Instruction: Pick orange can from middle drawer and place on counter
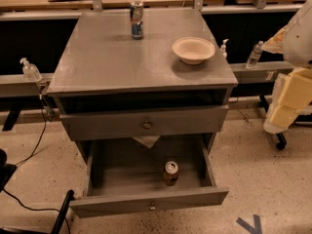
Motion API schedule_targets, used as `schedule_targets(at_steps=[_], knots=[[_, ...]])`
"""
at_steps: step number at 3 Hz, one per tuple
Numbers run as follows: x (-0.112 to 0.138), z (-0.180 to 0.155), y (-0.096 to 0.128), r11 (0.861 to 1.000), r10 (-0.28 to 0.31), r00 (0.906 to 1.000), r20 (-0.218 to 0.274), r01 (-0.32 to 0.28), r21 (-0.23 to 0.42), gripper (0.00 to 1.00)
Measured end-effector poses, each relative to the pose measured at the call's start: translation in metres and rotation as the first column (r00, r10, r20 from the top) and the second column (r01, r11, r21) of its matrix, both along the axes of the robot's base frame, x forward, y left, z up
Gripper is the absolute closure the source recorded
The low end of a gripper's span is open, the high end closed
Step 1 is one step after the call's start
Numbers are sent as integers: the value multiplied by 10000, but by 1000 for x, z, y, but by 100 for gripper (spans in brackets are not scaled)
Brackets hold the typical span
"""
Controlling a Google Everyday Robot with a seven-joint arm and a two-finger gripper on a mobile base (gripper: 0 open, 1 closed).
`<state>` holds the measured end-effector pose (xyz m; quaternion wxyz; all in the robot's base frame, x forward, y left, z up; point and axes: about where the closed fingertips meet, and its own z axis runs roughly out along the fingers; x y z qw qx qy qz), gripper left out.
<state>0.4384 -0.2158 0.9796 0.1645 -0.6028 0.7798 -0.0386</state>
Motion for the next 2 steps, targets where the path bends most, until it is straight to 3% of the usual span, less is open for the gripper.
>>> schedule_targets(at_steps=[1, 2], knots=[[1, 0, 1, 10000, 7, 10000, 60, -7, 63, 0], [8, -16, 5, 9966, -67, 9992, 382, 35, 829, 0]])
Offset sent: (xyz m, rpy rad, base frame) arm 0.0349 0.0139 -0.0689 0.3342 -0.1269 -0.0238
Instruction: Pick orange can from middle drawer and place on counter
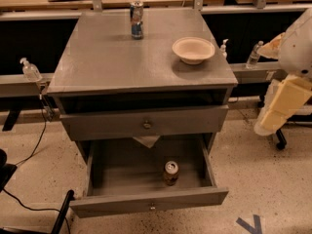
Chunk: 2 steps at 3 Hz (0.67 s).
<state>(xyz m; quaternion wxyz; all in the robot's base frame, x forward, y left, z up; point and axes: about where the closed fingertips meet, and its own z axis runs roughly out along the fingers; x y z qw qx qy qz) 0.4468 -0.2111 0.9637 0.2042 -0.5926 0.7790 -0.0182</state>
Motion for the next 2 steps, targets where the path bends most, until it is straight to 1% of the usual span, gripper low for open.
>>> schedule_targets(at_steps=[1, 2], knots=[[-2, -59, 8, 9850, -284, 9993, -255, 323, 1695, 0], [-9, -140, 35, 9277, -754, 9908, -1123, 1110, 3565, 0]])
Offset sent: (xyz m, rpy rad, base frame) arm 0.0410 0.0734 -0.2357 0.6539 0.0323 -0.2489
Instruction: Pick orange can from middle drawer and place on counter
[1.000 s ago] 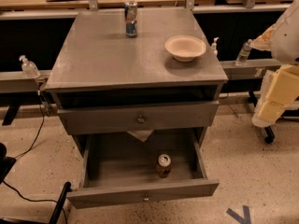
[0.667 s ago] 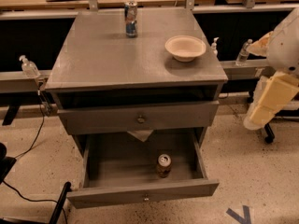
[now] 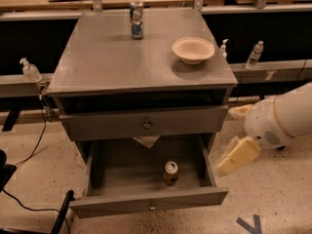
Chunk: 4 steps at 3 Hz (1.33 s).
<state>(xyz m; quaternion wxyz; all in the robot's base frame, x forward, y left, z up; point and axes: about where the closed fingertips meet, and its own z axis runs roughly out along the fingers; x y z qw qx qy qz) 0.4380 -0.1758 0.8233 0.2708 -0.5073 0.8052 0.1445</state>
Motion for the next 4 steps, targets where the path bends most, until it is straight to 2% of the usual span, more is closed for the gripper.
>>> schedule_targets(at_steps=[1, 2, 3, 4], knots=[[13, -9, 6, 9987, -425, 9985, 337, 416, 279, 0], [19, -20, 8, 9978, -351, 9994, 56, 348, 560, 0], [55, -59, 27, 9923, 11, 9968, 801, -110, 1230, 0], [94, -108, 45, 9744, 3, 9827, 1851, -419, 2208, 0]])
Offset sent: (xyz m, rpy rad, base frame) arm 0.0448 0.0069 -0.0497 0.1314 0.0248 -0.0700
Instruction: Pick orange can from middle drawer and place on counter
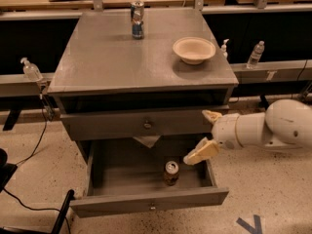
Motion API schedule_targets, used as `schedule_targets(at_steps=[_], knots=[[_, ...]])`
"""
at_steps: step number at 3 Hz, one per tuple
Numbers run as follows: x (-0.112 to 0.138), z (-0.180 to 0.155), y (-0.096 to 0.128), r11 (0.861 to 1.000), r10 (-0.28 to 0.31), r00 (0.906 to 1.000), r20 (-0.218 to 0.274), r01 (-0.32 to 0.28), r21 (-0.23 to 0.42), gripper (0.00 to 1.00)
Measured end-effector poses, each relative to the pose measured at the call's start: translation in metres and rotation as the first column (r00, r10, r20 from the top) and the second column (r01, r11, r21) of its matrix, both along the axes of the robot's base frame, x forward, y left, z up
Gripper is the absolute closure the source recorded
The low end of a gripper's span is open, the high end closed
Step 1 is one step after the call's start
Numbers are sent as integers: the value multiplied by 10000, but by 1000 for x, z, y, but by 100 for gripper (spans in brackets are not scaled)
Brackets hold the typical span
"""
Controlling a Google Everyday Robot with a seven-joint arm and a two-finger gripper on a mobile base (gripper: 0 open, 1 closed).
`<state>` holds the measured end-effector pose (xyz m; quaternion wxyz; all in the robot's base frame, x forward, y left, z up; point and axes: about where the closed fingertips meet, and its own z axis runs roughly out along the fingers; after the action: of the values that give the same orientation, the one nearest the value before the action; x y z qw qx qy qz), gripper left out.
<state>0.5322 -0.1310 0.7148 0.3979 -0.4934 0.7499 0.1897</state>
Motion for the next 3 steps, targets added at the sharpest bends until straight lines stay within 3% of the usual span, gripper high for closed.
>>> schedule_targets(at_steps=[1, 3], knots=[[25, -47, 12, 9956, 330, 9956, 878, -405, 841, 0], [35, -52, 9, 9964, 91, 9943, 1059, -179, 830, 0]])
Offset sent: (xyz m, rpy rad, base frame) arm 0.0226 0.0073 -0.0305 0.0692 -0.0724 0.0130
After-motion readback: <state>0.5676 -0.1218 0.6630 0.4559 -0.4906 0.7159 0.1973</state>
